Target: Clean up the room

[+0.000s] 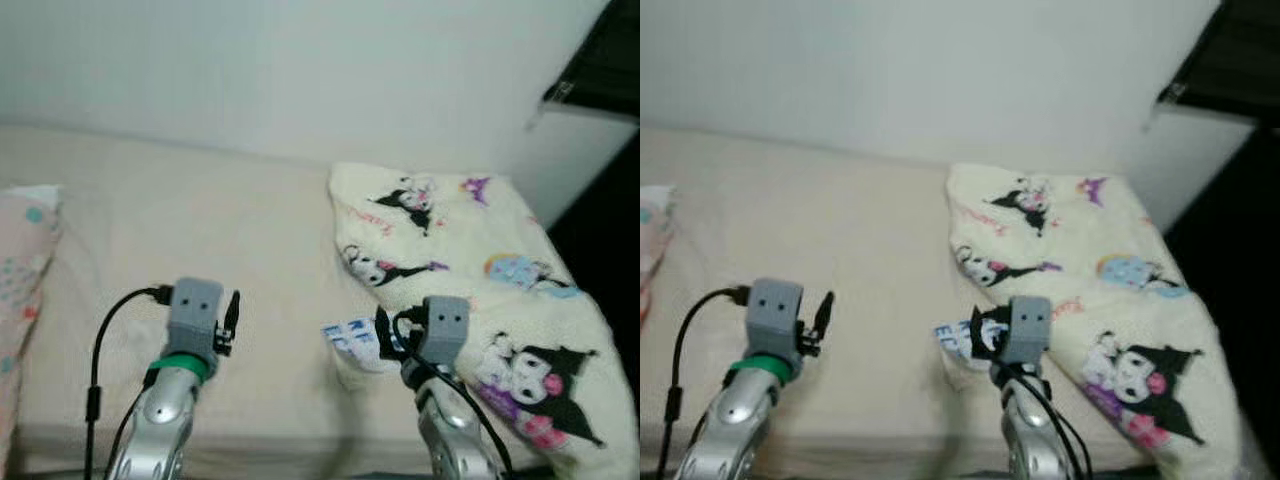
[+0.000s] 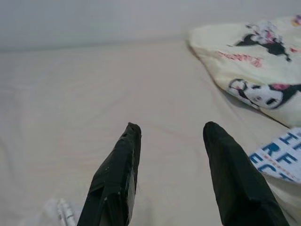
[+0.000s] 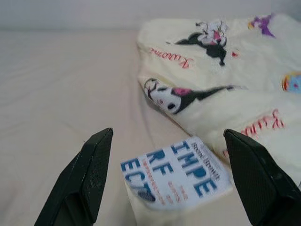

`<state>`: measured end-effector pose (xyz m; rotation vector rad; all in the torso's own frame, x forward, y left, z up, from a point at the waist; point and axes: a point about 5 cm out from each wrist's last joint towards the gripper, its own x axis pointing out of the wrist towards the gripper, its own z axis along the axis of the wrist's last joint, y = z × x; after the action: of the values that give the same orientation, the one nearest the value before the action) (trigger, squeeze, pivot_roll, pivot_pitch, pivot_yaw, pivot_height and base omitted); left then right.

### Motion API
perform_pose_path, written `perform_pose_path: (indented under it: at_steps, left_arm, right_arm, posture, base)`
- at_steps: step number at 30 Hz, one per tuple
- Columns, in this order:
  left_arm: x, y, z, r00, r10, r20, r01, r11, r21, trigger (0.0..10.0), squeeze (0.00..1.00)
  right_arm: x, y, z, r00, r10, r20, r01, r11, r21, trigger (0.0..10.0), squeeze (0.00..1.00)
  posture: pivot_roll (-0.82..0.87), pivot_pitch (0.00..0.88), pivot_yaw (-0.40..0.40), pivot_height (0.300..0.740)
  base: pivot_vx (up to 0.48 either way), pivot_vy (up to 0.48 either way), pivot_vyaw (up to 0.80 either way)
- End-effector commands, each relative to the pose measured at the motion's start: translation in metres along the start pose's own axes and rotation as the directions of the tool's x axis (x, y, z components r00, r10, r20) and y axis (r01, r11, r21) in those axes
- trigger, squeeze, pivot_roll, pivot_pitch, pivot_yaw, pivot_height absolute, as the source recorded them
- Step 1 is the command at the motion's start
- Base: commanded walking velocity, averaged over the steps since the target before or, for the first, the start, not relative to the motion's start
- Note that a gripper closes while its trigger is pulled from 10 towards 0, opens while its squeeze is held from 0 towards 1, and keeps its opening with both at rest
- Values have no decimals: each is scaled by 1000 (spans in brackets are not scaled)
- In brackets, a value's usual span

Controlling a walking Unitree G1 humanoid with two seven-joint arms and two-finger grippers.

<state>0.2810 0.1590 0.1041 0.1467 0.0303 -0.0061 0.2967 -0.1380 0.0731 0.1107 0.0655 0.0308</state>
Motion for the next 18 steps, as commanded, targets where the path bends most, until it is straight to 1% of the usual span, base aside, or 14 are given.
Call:
perform_pose_path:
  at_steps: [1, 5, 7, 17, 18]
  left_arm:
    - [-2, -3, -7, 999, -4, -34, 4, 1000, -3, 10000, 0]
    - [-3, -3, -9, 999, 3, -37, -3, 1000, -2, 10000, 0]
    - [-4, -1, -10, 999, 26, -39, -26, 1000, -2, 10000, 0]
    - [-6, 4, -13, 996, 72, -61, -74, 997, -18, 10000, 0]
    - [-6, 3, -14, 995, 75, -65, -77, 997, -22, 10000, 0]
  right_arm:
    - [-4, -6, -7, 999, -19, -31, 19, 1000, -1, 10000, 0]
    - [-4, -4, -7, 1000, 0, -24, 0, 1000, -9, 10000, 0]
    - [-4, -2, -6, 1000, 18, -22, -18, 1000, -13, 10000, 0]
    - [-5, 0, -8, 999, 35, -32, -35, 999, -15, 10000, 0]
    - [-5, 0, -8, 999, 37, -34, -38, 999, -16, 10000, 0]
  posture:
    - [51, 43, -40, 740]
    - [50, 47, -43, 740]
    - [51, 49, -45, 740]
    - [57, 52, -50, 740]
    - [58, 52, -51, 740]
  base:
    - [0, 0, 0]
    - [0, 0, 0]
    - [0, 0, 0]
    - [0, 0, 0]
    - [0, 255, 0]
